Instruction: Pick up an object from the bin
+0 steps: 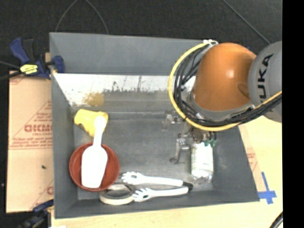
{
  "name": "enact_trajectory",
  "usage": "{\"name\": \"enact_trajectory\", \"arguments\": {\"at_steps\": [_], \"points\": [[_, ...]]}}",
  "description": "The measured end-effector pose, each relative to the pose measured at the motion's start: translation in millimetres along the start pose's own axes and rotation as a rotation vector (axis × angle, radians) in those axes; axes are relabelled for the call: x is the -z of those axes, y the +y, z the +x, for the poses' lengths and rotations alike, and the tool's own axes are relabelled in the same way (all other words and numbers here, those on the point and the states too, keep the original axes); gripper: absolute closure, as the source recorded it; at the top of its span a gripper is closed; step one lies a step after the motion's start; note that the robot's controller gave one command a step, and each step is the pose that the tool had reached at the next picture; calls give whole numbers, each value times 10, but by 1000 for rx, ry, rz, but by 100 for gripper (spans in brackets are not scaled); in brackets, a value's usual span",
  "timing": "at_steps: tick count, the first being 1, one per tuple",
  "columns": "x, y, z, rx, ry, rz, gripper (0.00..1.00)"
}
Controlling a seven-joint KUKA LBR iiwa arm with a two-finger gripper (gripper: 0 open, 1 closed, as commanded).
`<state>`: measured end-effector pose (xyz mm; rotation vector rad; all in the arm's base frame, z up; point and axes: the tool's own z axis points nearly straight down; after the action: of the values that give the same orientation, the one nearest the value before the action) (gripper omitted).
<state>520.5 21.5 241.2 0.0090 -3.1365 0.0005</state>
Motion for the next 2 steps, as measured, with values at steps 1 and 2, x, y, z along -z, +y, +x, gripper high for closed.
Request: {"name": "enact_trajectory", "arguments": {"at_steps": [1,2], "points": [[42,2,-15,-1,-9,-1,0],[-1691,510,366,106,-28,-2,0]]}}
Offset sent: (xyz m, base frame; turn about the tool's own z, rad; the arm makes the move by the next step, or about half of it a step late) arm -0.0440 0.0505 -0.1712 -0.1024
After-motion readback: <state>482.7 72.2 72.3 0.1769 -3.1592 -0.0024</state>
